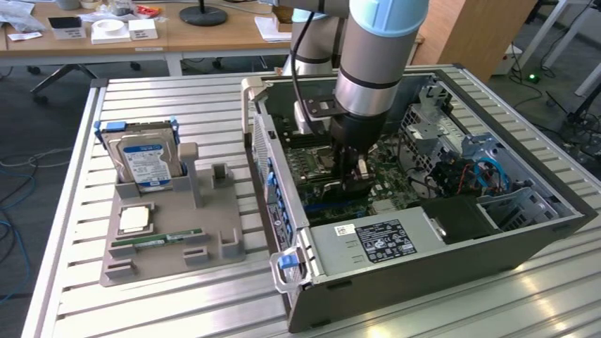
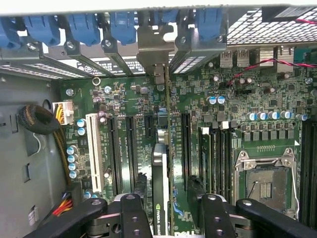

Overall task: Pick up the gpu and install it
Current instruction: 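Insert the gpu into the slot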

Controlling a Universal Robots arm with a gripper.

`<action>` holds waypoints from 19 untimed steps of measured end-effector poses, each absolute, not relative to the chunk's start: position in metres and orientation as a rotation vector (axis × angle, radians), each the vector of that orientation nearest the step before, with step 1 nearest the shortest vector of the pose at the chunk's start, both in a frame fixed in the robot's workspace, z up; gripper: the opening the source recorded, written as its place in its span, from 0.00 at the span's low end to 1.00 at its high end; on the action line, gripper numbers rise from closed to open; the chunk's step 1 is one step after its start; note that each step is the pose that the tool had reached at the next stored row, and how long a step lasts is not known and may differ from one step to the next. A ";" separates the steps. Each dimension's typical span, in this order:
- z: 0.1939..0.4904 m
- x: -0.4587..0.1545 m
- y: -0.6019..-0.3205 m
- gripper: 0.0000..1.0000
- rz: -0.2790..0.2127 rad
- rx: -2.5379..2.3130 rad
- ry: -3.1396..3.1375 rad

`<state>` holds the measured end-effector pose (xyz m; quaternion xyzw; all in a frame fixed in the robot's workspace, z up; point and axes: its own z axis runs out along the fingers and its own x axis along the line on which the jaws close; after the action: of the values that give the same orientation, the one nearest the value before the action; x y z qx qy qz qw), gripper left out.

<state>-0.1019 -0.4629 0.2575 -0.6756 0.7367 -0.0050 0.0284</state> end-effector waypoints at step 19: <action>0.257 -0.102 -0.463 0.46 -0.015 -2.085 2.274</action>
<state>-0.1020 -0.4632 0.2575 -0.6756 0.7367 -0.0049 0.0284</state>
